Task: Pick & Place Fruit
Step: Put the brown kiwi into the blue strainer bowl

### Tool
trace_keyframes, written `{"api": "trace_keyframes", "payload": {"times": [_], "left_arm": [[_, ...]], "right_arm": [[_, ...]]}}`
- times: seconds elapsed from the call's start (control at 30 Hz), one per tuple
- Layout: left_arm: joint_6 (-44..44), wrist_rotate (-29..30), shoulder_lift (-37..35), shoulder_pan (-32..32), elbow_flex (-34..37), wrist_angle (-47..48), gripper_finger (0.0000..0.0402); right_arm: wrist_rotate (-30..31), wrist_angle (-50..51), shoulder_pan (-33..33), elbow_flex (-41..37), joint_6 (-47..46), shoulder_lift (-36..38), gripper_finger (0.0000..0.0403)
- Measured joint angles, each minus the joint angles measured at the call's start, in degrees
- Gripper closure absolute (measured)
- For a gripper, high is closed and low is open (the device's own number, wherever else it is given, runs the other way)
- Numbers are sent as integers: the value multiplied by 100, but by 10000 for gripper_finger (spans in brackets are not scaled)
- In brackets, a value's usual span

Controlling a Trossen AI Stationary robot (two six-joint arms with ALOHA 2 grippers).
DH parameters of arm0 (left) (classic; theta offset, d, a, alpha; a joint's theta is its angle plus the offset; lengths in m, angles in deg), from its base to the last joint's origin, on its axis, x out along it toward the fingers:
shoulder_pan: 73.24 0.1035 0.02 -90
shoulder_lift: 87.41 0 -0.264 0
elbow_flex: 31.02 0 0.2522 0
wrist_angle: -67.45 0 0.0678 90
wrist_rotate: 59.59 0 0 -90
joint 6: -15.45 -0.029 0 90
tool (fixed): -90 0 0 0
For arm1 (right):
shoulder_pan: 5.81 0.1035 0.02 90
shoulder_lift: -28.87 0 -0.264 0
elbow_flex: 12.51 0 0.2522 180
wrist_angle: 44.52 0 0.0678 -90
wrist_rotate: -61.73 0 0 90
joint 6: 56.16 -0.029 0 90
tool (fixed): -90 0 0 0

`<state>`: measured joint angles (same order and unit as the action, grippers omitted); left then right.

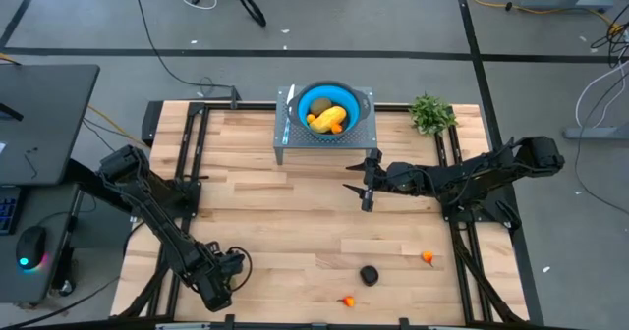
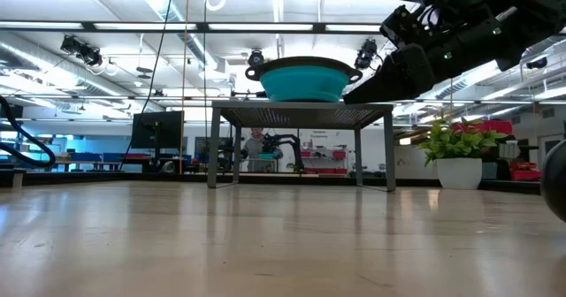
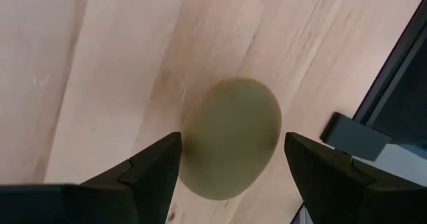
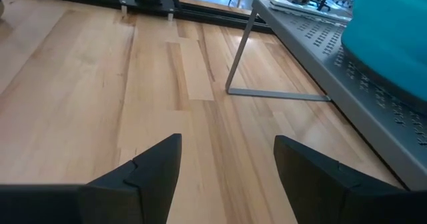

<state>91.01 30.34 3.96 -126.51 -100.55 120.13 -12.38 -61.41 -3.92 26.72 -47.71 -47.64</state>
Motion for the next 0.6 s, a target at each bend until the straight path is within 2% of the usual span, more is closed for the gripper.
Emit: {"api": "trace_keyframes", "payload": {"times": [0.6], "left_arm": [[105, -11, 72, -77, 1, -107, 125]], "right_arm": [[-7, 39, 0, 0, -2, 0, 153]]}}
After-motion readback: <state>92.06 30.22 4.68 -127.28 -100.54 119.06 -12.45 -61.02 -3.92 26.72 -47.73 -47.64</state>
